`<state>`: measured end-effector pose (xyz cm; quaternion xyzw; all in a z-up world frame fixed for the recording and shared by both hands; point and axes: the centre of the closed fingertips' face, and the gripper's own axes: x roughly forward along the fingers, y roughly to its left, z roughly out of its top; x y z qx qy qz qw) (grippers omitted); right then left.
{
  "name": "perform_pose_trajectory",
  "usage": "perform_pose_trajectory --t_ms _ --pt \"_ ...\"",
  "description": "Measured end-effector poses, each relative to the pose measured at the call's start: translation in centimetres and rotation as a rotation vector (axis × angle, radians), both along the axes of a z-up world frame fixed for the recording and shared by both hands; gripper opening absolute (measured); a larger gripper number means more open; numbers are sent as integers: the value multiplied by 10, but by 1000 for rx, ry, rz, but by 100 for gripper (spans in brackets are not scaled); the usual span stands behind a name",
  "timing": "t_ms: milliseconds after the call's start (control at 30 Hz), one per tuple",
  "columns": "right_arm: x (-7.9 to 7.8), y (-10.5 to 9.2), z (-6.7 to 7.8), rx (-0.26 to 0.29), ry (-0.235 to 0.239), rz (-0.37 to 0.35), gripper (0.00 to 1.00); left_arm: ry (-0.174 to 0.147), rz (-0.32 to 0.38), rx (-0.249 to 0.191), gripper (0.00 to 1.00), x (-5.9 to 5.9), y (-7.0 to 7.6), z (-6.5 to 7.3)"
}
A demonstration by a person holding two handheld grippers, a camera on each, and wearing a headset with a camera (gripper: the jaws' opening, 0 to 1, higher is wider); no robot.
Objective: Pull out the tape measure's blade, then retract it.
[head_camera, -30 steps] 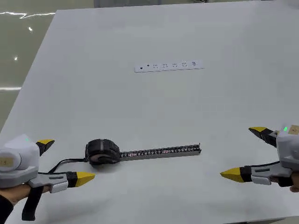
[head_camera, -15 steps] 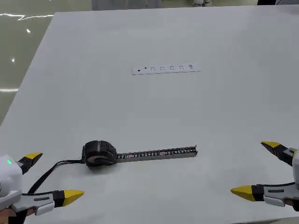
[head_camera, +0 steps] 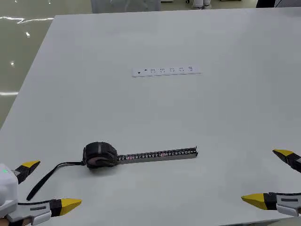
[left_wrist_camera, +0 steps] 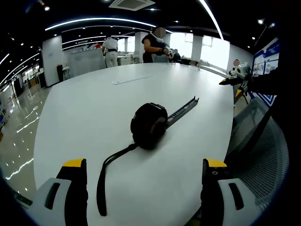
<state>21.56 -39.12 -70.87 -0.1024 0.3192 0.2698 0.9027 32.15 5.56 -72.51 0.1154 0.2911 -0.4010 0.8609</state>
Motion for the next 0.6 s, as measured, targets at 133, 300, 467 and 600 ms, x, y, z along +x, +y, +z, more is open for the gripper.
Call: perform_pose_trajectory --t_ms 133,300,467,600 --pt "-3 -2 -4 3 15 -12 99 3 5 5 99 -1 5 -2" --pt "-8 -5 -8 -2 30 -17 99 6 16 18 99 1 8 -1" --pt "-9 -6 -9 -9 34 -16 99 11 13 23 99 3 7 -2" --pt "-8 -8 -9 -11 41 -23 99 14 5 30 99 2 6 -3"
